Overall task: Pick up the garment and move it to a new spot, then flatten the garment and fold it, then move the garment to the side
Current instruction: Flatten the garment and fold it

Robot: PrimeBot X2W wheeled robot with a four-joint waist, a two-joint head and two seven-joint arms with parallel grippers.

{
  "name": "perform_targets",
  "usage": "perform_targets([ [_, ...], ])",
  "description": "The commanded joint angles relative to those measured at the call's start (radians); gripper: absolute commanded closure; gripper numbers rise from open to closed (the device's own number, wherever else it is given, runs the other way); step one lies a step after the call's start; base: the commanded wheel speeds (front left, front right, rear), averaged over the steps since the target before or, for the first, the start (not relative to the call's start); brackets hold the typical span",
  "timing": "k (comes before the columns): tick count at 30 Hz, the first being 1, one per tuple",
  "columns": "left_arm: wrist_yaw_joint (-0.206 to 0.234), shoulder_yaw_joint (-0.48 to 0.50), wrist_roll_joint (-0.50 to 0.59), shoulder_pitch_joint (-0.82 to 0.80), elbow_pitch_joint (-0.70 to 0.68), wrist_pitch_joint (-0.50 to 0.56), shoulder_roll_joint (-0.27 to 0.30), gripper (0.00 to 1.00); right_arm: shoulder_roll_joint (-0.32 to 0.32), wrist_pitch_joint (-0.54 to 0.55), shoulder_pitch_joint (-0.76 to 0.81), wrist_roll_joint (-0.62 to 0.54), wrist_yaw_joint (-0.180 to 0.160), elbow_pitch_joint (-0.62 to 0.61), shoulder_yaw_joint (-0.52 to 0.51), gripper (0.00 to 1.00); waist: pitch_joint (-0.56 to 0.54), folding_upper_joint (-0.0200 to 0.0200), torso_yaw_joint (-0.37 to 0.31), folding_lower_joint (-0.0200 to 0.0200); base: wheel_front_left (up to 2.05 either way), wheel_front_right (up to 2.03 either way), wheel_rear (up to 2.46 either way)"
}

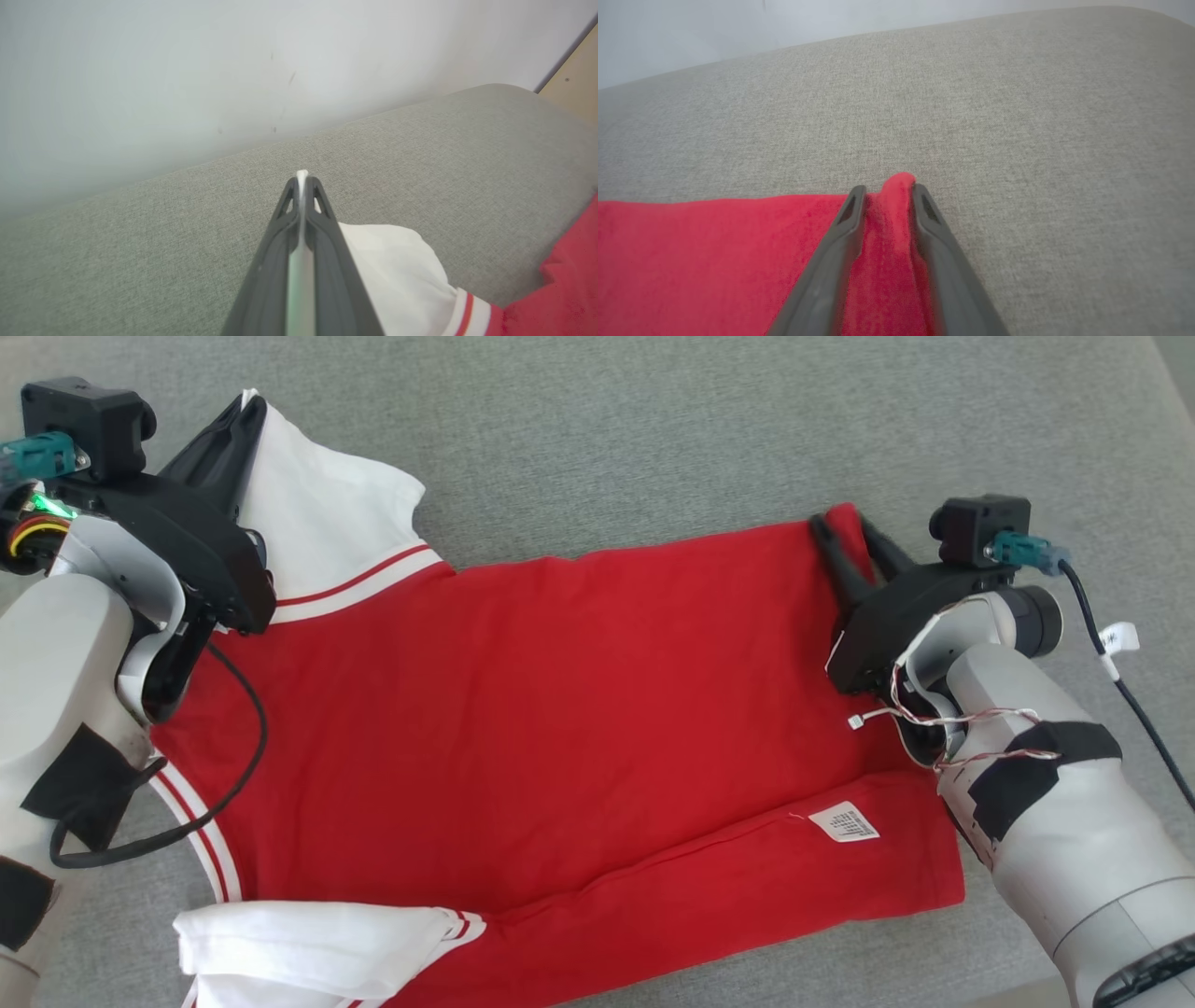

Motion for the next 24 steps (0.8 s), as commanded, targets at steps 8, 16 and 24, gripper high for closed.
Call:
perform_targets([
  [8,0.001,-0.014,-0.034,-0.010,0.008,-0.070,0.005,1.00,-0.002,-0.067,-0.035,0.006,-0.002,0.049,0.014,1.00,-0.014,-0.0001,0.019,0.0000,0.00,0.00,0.00],
  [16,0.001,-0.011,-0.059,0.067,-0.032,-0.153,-0.004,1.00,-0.026,-0.123,0.040,0.031,-0.002,0.028,0.041,1.00,-0.085,-0.0001,0.047,0.0000,0.00,0.00,0.00],
  [24,0.030,0.016,-0.054,0.276,-0.208,-0.200,0.001,1.00,-0.089,-0.149,0.203,0.069,-0.002,-0.079,0.018,1.00,-0.182,-0.0001,0.105,0.0000,0.00,0.00,0.00],
])
